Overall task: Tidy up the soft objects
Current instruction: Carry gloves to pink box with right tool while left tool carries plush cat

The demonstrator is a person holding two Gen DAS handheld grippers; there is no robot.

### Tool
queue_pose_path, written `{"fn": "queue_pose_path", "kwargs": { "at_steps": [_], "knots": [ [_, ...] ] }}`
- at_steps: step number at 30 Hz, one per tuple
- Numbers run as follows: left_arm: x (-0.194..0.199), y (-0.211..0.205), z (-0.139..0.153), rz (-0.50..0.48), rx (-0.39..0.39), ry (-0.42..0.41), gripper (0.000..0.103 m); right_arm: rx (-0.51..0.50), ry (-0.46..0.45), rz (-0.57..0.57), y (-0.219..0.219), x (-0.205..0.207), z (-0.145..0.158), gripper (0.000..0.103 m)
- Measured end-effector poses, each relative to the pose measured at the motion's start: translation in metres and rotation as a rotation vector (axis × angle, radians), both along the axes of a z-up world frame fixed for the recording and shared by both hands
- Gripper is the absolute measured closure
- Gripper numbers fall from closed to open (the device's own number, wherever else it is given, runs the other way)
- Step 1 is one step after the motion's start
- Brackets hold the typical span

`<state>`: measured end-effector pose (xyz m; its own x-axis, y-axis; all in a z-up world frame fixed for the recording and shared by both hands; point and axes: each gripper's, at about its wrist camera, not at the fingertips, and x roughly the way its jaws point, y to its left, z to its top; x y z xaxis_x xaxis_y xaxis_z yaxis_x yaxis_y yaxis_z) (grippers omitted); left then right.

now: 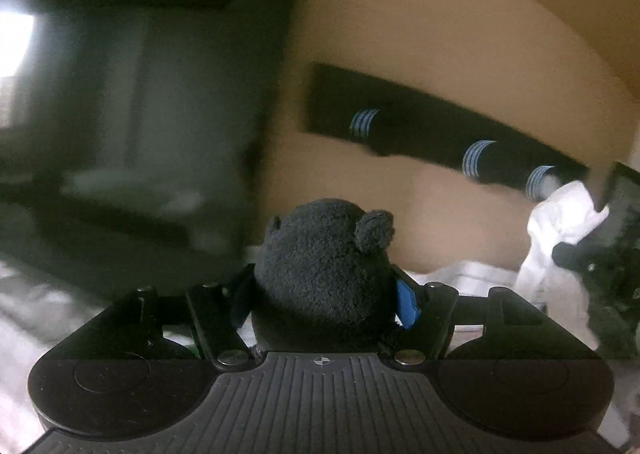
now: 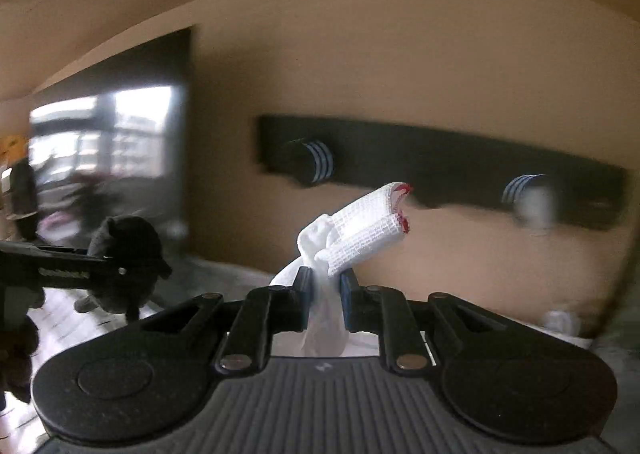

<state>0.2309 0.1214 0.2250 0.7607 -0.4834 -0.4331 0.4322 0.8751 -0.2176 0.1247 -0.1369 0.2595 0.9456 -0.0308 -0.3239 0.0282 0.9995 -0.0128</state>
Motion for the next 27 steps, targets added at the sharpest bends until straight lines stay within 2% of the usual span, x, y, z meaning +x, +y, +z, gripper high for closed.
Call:
{"fn": "queue_pose_path", "kwargs": {
  "at_steps": [2,6,10,14,17,19,21,23,27],
  "knots": [
    [0.003,-0.034,0.000,-0.068,-0.003,0.010,0.030,-0.003,-0.011,-0.056,-0.021,-0.009,-0.003,0.088],
    [0.006,-0.101,-0.017,-0.218,-0.014,0.096,0.030,0.024,0.024,-0.159,-0.062,-0.016,-0.020,0.088],
    [0.005,-0.167,-0.051,-0.336,0.000,0.162,0.030,0.048,0.045,-0.223,-0.091,-0.022,-0.029,0.088],
    [-0.001,-0.216,-0.094,-0.403,0.020,0.217,0.030,0.043,0.055,-0.260,-0.118,-0.020,-0.030,0.088],
    [-0.013,-0.251,-0.131,-0.439,0.142,0.205,0.028,0.080,0.079,-0.276,-0.130,-0.014,-0.039,0.088],
    [-0.017,-0.271,-0.151,-0.429,0.263,0.189,0.027,0.147,0.108,-0.280,-0.142,-0.006,-0.051,0.088],
    [-0.018,-0.276,-0.163,-0.428,0.344,0.161,0.027,0.221,0.149,-0.271,-0.149,0.005,-0.069,0.088],
    [-0.015,-0.276,-0.163,-0.458,0.384,0.144,0.026,0.304,0.213,-0.250,-0.156,0.019,-0.089,0.088],
    [-0.016,-0.266,-0.161,-0.497,0.411,0.123,0.026,0.454,0.393,-0.242,-0.173,0.049,-0.138,0.087]
  ]
}}
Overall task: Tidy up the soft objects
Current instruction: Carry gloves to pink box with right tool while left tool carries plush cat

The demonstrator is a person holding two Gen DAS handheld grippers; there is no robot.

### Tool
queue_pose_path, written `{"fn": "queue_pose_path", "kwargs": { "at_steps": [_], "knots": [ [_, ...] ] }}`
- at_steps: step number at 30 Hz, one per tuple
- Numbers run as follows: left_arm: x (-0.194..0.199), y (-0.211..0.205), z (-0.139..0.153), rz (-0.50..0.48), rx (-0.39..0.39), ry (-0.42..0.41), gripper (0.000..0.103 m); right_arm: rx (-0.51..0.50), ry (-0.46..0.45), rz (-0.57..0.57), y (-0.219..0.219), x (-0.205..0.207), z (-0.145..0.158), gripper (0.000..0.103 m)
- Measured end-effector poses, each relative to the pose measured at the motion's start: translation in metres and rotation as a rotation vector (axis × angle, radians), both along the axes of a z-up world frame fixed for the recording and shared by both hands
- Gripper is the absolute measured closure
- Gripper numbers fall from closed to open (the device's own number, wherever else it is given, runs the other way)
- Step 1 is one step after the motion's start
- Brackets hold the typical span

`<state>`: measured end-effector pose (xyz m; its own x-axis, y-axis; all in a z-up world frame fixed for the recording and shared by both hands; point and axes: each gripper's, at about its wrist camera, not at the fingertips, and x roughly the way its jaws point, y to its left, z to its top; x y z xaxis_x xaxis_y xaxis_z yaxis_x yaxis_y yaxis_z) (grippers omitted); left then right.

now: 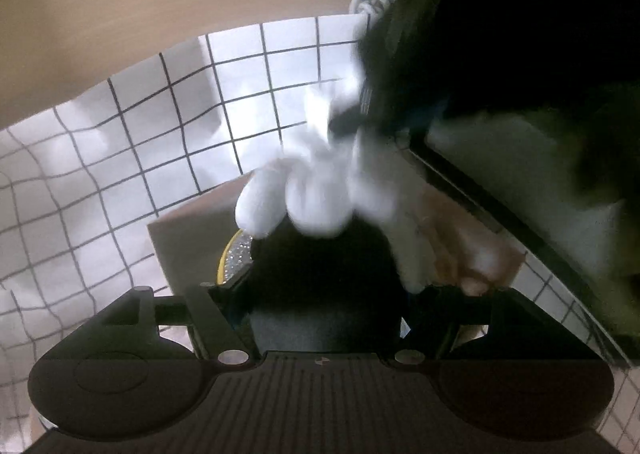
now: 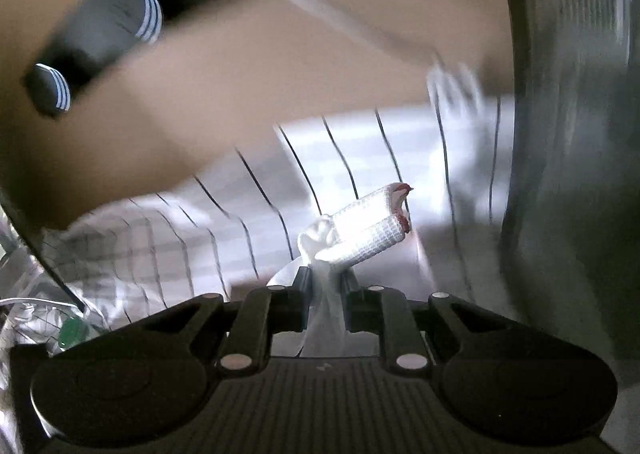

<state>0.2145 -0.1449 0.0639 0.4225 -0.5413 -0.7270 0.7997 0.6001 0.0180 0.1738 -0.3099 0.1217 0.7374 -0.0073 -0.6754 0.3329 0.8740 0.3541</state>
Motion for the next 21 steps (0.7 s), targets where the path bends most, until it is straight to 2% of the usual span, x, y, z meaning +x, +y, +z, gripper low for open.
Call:
{"fn": "queue_pose_path", "kwargs": {
  "at_steps": [4,10,12,14,17,19,21],
  "knots": [
    [-0.003,0.010,0.008,-0.014,0.009,-0.027,0.026,0.066,0.139,-0.043,-0.013,0.012,-0.041,0.087],
    [0.001,0.030,0.027,0.022,-0.034,-0.007,0.026,-0.018,0.201,-0.033,-0.008,0.017,-0.053,0.084],
    [0.000,0.036,0.033,0.039,-0.043,-0.018,0.026,-0.013,0.203,-0.022,-0.006,0.015,-0.049,0.084],
    [-0.001,0.042,0.040,0.063,-0.063,-0.030,0.026,0.066,0.171,-0.006,-0.009,0.009,-0.042,0.083],
    [-0.007,0.052,0.054,0.101,-0.112,-0.044,0.029,0.143,0.090,0.007,-0.015,-0.006,-0.030,0.074],
    [-0.006,0.057,0.062,0.124,-0.154,-0.039,0.029,0.133,0.061,0.022,-0.013,-0.014,-0.021,0.066],
    [-0.005,0.062,0.069,0.149,-0.191,-0.030,0.030,0.091,0.076,0.036,-0.008,-0.017,-0.019,0.066]
  ]
}}
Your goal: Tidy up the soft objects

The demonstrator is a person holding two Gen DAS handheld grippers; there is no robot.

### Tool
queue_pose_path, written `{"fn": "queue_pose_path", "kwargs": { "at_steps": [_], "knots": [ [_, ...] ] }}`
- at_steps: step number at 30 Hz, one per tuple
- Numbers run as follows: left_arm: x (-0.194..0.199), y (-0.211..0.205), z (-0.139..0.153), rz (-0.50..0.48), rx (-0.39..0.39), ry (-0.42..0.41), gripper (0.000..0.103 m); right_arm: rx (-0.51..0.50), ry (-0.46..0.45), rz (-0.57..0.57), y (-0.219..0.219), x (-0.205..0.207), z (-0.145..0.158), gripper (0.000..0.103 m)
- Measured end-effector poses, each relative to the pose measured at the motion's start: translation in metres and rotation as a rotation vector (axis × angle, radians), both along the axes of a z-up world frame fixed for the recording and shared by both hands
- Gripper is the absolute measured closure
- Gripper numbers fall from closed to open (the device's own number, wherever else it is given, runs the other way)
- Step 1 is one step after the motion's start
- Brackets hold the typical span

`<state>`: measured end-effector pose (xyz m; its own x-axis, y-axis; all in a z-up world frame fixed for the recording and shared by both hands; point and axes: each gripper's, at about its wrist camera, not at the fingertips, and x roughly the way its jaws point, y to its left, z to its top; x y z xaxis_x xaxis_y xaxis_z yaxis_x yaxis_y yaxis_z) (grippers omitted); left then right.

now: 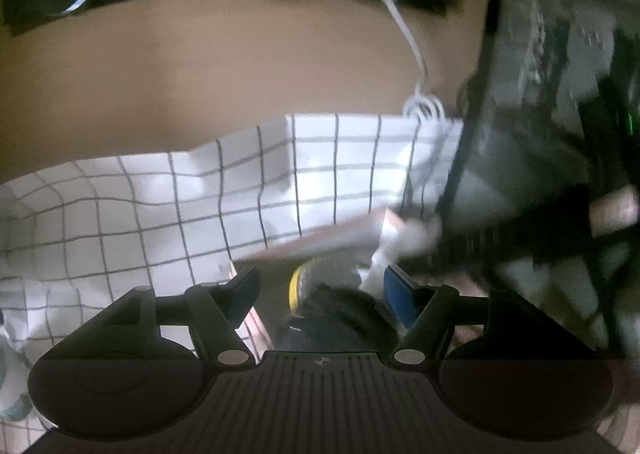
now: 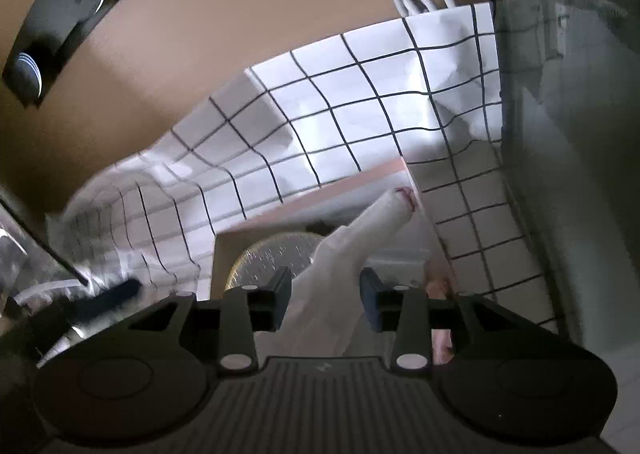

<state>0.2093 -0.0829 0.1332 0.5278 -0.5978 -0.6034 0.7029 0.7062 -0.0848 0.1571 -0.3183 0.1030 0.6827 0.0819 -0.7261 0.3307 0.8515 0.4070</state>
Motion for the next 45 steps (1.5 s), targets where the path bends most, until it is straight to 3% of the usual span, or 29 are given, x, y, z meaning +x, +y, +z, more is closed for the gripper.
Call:
{"fn": "queue_pose_path", "kwargs": {
  "at_steps": [5,8,9,12,14,16,18,22,28,31,35,40,42,45],
  "knots": [
    [0.008,0.005,0.005,0.030,-0.052,0.088,0.030,-0.038,0.043,-0.019,0.006,-0.009,-0.016,0.066],
    [0.006,0.004,0.004,0.007,-0.041,0.116,0.030,-0.042,-0.002,-0.001,0.013,-0.022,-0.014,0.065],
    [0.006,0.004,0.004,0.007,-0.042,0.119,0.030,-0.060,-0.034,0.031,0.019,-0.030,-0.009,0.062],
    [0.009,0.005,0.006,0.022,-0.052,0.116,0.030,-0.156,-0.119,0.136,0.047,-0.050,0.006,0.040],
    [0.010,0.006,0.008,0.033,-0.052,0.113,0.030,-0.210,-0.146,0.204,0.068,-0.053,0.008,0.037],
    [0.008,0.009,0.011,0.039,-0.055,0.105,0.030,-0.234,-0.105,0.249,0.082,-0.045,0.000,0.037],
    [0.004,0.014,0.017,0.034,-0.065,0.091,0.030,-0.271,-0.064,0.249,0.088,-0.036,-0.014,0.037],
    [-0.010,0.034,0.036,0.019,-0.112,0.033,0.030,-0.237,-0.015,0.189,0.077,-0.020,-0.030,0.041],
    [-0.033,0.084,0.071,0.058,-0.199,-0.129,0.030,-0.223,0.018,0.153,0.079,-0.013,-0.043,0.041],
    [-0.037,0.113,0.079,0.126,-0.233,-0.195,0.030,-0.275,-0.001,0.139,0.091,-0.024,-0.035,0.041],
    [-0.041,0.150,0.080,0.286,-0.247,-0.251,0.030,-0.324,-0.078,0.129,0.104,-0.047,-0.013,0.036],
    [-0.067,0.181,0.055,0.511,-0.234,-0.187,0.030,-0.354,-0.163,0.186,0.110,-0.078,0.000,0.031],
    [-0.090,0.186,0.037,0.598,-0.212,-0.173,0.030,-0.339,-0.189,0.235,0.112,-0.089,-0.002,0.031],
    [-0.123,0.189,0.001,0.713,-0.224,-0.082,0.030,-0.323,-0.196,0.329,0.115,-0.108,-0.009,0.029]
  ]
}}
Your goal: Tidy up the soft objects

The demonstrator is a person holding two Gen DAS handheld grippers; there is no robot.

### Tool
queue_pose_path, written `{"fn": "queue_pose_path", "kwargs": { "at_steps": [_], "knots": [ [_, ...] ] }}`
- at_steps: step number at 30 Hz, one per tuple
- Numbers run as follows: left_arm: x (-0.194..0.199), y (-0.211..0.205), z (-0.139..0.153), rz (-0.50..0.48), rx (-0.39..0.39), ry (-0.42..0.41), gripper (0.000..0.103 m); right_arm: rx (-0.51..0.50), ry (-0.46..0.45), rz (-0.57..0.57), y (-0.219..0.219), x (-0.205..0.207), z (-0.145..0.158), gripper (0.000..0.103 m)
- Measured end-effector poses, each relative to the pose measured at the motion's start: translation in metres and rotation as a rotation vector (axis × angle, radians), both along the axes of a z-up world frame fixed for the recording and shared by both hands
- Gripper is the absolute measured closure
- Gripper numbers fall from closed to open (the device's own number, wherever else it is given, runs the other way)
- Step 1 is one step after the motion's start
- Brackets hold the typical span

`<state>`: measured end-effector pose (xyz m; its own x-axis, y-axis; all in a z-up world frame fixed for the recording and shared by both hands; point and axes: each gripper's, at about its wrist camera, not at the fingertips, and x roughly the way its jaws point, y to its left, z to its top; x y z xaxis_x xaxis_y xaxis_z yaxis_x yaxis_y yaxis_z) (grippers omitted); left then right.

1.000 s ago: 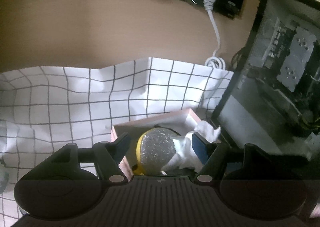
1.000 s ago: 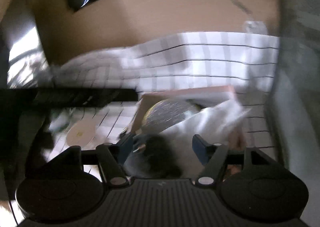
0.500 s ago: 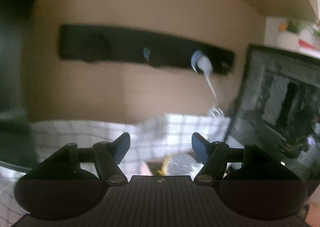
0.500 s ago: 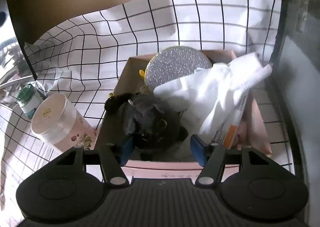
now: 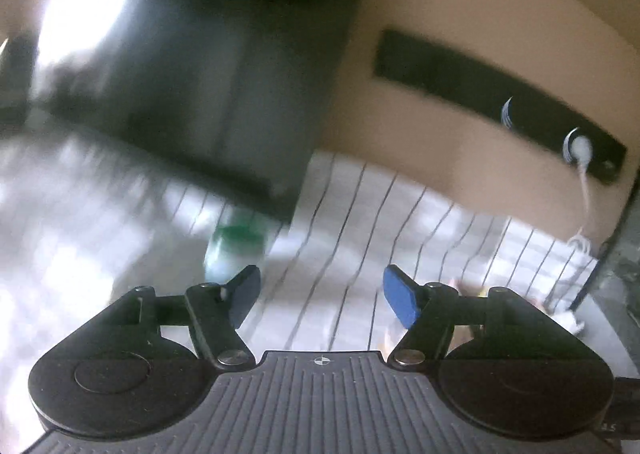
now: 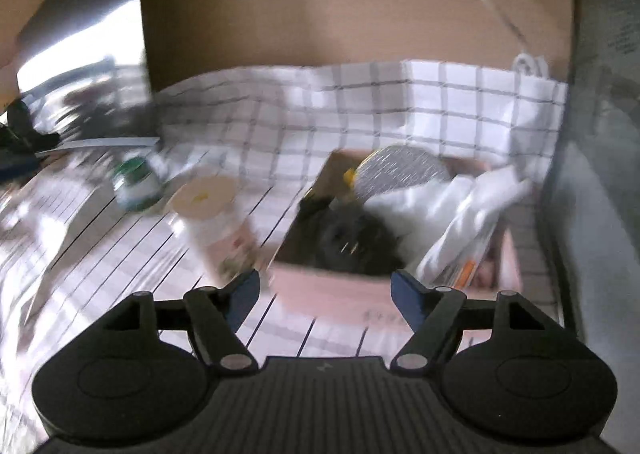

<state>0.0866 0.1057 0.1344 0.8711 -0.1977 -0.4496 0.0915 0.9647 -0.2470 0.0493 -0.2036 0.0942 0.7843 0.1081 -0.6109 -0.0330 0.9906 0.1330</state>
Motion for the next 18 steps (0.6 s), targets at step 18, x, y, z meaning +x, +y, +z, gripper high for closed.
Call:
{"fn": "queue_pose_path", "kwargs": {
  "at_steps": [18],
  "knots": [
    [-0.092,-0.106,-0.125,0.048,0.238,0.223,0.030,-0.138,0.132,0.246,0.027,-0.013,-0.089,0.006]
  ]
}}
